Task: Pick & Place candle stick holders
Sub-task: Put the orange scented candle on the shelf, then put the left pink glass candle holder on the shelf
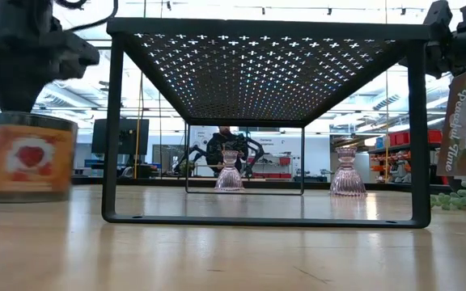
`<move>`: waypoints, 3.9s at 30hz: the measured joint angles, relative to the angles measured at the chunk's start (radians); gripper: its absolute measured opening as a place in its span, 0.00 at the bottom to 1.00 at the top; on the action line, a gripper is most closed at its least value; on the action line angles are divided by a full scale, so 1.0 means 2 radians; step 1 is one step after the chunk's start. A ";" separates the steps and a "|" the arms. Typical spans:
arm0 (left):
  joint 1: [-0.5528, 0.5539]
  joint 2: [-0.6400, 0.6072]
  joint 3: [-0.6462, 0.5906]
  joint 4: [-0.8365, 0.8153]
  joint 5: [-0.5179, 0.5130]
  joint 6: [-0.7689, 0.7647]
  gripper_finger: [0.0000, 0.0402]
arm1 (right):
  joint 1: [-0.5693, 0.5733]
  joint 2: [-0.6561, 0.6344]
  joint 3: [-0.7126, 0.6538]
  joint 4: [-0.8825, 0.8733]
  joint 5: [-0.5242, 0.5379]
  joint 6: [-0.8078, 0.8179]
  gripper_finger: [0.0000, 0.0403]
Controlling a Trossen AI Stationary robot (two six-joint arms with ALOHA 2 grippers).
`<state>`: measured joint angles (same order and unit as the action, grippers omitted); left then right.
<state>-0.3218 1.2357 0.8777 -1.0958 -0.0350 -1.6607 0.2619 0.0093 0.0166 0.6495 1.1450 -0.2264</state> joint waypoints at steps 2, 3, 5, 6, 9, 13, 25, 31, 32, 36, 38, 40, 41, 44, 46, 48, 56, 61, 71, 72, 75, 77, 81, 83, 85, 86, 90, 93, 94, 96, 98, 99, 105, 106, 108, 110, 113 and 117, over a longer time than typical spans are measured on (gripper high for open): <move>0.000 -0.001 0.028 -0.016 0.002 0.013 0.00 | 0.000 0.000 0.000 0.000 0.000 0.000 0.23; 0.000 -0.001 0.045 -0.029 0.003 0.023 0.00 | 0.000 0.000 0.000 0.000 0.000 0.000 0.23; 0.000 -0.001 0.086 -0.053 0.003 0.045 0.00 | 0.000 0.000 0.000 0.000 0.000 0.000 0.23; 0.000 -0.002 0.108 -0.068 0.001 0.054 0.00 | 0.000 0.000 0.000 0.000 0.000 0.000 0.23; 0.000 -0.002 0.180 -0.117 -0.018 0.079 0.00 | 0.000 0.000 0.000 0.000 0.000 0.000 0.23; 0.000 -0.002 0.267 -0.151 -0.043 0.106 0.00 | 0.000 0.000 0.000 0.000 0.000 0.000 0.23; 0.060 0.117 0.479 -0.191 -0.039 0.297 0.00 | 0.000 0.000 0.000 0.000 0.000 0.000 0.23; 0.095 0.196 0.537 -0.193 -0.020 0.392 0.00 | 0.000 0.000 0.000 0.000 0.000 0.000 0.23; 0.100 0.207 0.543 -0.195 -0.016 0.404 0.00 | 0.000 0.000 0.000 0.000 0.000 0.000 0.23; 0.117 0.241 0.553 -0.191 0.001 0.435 0.00 | 0.000 0.000 0.000 0.000 0.000 0.000 0.23; 0.123 0.252 0.554 -0.185 0.009 0.445 0.00 | 0.000 0.000 0.000 0.000 0.000 0.000 0.23; 0.130 0.260 0.554 -0.179 0.015 0.448 0.00 | 0.000 0.000 0.000 0.001 0.000 0.000 0.23; 0.133 0.263 0.554 -0.177 0.018 0.449 0.00 | 0.000 0.000 0.000 0.000 0.000 0.000 0.23; 0.140 0.267 0.554 -0.176 0.019 0.449 0.00 | 0.000 0.000 0.000 0.000 0.000 0.000 0.23; 0.145 0.267 0.554 -0.172 0.018 0.449 0.00 | 0.000 0.000 0.000 0.001 0.000 0.000 0.23; 0.149 0.267 0.554 -0.162 0.017 0.445 0.00 | 0.000 0.000 0.000 0.000 0.000 0.000 0.23; 0.152 0.278 0.553 -0.158 0.041 0.453 0.00 | 0.000 0.000 0.000 0.000 0.000 -0.010 0.23; 0.151 0.294 0.553 -0.158 0.040 0.462 0.00 | 0.000 0.000 0.000 0.000 -0.001 -0.011 0.23; 0.151 0.305 0.553 -0.152 0.043 0.493 0.07 | 0.000 0.000 0.000 0.000 -0.001 -0.010 0.23; 0.152 0.304 0.553 -0.152 0.042 0.493 0.07 | 0.000 0.000 0.000 0.000 -0.001 -0.010 0.23; 0.152 0.302 0.554 -0.151 0.042 0.496 0.09 | 0.000 0.000 0.000 0.000 -0.001 -0.010 0.23; 0.152 0.302 0.554 -0.151 0.042 0.496 0.09 | 0.000 0.000 0.000 0.000 -0.001 -0.010 0.23; 0.154 0.302 0.554 -0.152 0.043 0.497 0.09 | 0.000 0.000 0.000 0.000 -0.001 -0.010 0.23; 0.156 0.300 0.554 -0.152 0.043 0.497 0.09 | 0.000 0.000 0.000 0.000 -0.001 -0.010 0.23; 0.157 0.297 0.562 -0.156 0.043 0.497 0.09 | 0.000 0.000 0.000 0.000 -0.001 -0.010 0.23; 0.157 0.297 0.570 -0.157 0.042 0.497 0.09 | 0.000 0.000 0.000 0.000 -0.001 -0.010 0.23; 0.157 0.297 0.622 -0.164 0.029 0.513 0.09 | 0.000 0.000 0.000 0.000 -0.001 -0.010 0.23; 0.159 0.296 0.663 -0.179 -0.022 0.537 0.09 | 0.000 0.000 0.000 0.000 -0.008 -0.009 0.23; 0.161 0.296 0.678 -0.189 -0.047 0.547 0.09 | 0.000 0.000 0.000 0.000 -0.013 -0.009 0.23; 0.171 0.296 0.705 -0.207 -0.101 0.562 0.09 | 0.000 0.000 0.000 0.002 -0.033 -0.006 0.23; 0.192 0.295 0.726 -0.214 -0.138 0.577 0.09 | 0.000 0.000 0.000 0.006 -0.063 0.013 0.23; 0.209 0.295 0.731 -0.216 -0.142 0.588 0.09 | 0.000 0.000 0.000 0.007 -0.079 0.024 0.23; 0.340 0.305 0.720 -0.191 -0.071 0.649 0.09 | 0.000 0.000 0.000 0.008 -0.168 0.111 0.23; 0.361 0.310 0.713 -0.182 -0.059 0.659 0.09 | 0.000 0.000 0.000 0.008 -0.182 0.121 0.23; 0.397 0.323 0.702 -0.157 -0.031 0.679 0.09 | 0.000 0.000 0.000 0.005 -0.206 0.134 0.23; 0.428 0.337 0.695 -0.138 0.009 0.683 0.09 | 0.000 0.000 0.000 -0.001 -0.224 0.136 0.23; 0.462 0.363 0.686 -0.105 0.065 0.692 0.09 | 0.000 0.000 0.000 -0.018 -0.227 0.136 0.23; 0.483 0.409 0.684 -0.069 0.108 0.698 0.09 | 0.000 0.000 0.000 -0.054 -0.220 0.136 0.23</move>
<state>0.6444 2.0542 2.2459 -1.2342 0.1806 -0.2654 0.2619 0.0093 0.0162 0.5410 0.7043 0.0448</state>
